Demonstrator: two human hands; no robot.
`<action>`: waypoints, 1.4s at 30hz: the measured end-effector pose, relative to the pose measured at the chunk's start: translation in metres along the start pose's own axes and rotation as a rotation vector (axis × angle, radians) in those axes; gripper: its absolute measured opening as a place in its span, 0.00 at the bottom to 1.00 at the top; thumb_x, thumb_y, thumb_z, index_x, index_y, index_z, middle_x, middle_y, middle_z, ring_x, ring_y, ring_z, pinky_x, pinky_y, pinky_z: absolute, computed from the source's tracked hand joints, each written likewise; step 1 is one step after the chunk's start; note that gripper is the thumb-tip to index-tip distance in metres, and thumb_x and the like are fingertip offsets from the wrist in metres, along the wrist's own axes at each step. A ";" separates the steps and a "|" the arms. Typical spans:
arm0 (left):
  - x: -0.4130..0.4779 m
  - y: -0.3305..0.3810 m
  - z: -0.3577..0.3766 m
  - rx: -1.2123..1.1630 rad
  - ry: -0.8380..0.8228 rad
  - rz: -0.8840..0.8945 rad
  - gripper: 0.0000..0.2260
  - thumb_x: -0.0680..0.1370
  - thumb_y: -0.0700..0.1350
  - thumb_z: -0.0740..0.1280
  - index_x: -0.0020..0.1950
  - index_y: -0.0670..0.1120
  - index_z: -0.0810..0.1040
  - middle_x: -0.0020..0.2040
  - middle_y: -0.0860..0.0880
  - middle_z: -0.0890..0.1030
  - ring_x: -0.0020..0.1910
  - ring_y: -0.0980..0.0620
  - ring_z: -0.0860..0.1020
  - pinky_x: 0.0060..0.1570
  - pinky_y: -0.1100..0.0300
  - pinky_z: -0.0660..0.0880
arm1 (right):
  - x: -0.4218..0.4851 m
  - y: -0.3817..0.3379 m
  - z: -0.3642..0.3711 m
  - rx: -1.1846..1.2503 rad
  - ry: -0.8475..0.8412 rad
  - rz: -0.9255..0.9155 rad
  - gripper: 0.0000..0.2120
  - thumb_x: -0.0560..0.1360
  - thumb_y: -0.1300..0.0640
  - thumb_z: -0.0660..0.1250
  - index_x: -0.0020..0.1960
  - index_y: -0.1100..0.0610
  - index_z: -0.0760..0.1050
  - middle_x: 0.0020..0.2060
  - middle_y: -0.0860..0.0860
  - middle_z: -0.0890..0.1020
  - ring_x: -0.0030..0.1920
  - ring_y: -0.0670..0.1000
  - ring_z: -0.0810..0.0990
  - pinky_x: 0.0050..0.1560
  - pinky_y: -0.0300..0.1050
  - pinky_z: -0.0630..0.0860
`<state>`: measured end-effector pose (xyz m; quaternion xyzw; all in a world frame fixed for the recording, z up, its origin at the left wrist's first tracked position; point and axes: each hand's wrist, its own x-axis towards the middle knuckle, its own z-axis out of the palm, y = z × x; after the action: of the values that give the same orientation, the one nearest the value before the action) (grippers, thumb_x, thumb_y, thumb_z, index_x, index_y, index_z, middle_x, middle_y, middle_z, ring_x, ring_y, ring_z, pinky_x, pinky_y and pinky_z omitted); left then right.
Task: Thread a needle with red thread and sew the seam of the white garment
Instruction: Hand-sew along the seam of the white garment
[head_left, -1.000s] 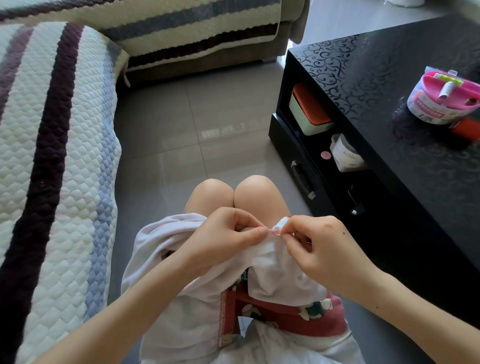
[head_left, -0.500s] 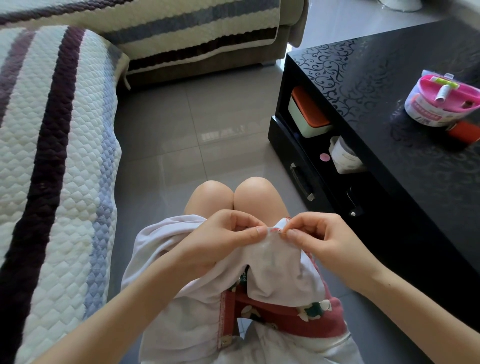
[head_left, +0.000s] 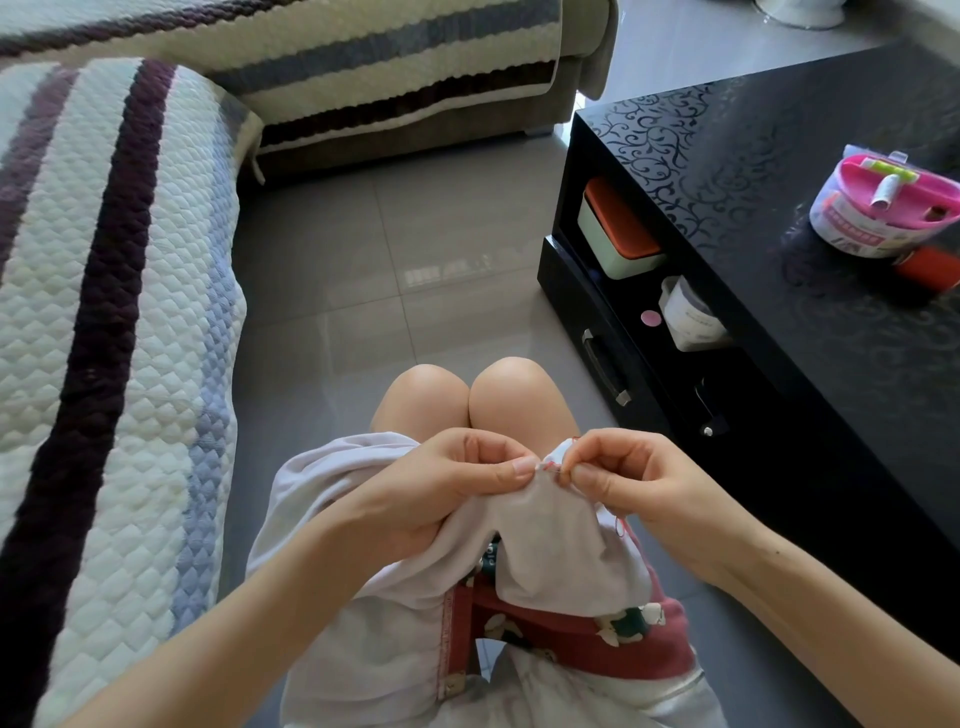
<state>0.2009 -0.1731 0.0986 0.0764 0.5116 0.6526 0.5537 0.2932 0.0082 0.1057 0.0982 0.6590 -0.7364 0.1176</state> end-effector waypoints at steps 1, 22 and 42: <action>0.000 0.000 0.000 0.005 0.003 -0.002 0.06 0.72 0.40 0.67 0.39 0.42 0.82 0.34 0.48 0.82 0.34 0.56 0.80 0.36 0.66 0.76 | 0.000 0.000 -0.001 -0.010 -0.005 0.004 0.05 0.73 0.65 0.68 0.39 0.59 0.80 0.41 0.58 0.81 0.38 0.41 0.80 0.35 0.30 0.73; 0.005 -0.008 -0.002 0.080 0.044 0.057 0.07 0.72 0.44 0.68 0.41 0.40 0.80 0.35 0.49 0.81 0.35 0.57 0.78 0.38 0.67 0.75 | 0.007 0.005 0.001 -0.131 -0.036 -0.035 0.03 0.76 0.61 0.66 0.45 0.58 0.79 0.32 0.54 0.77 0.33 0.47 0.73 0.35 0.35 0.70; 0.010 -0.012 0.004 0.312 0.219 0.200 0.06 0.76 0.44 0.70 0.40 0.45 0.82 0.38 0.51 0.83 0.41 0.58 0.78 0.44 0.66 0.73 | 0.013 0.011 0.009 -0.986 0.385 -0.662 0.08 0.73 0.48 0.67 0.44 0.50 0.82 0.48 0.45 0.82 0.49 0.48 0.80 0.47 0.51 0.76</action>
<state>0.2075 -0.1646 0.0867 0.1403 0.6533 0.6216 0.4088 0.2838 -0.0027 0.0922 -0.0460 0.9262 -0.3122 -0.2063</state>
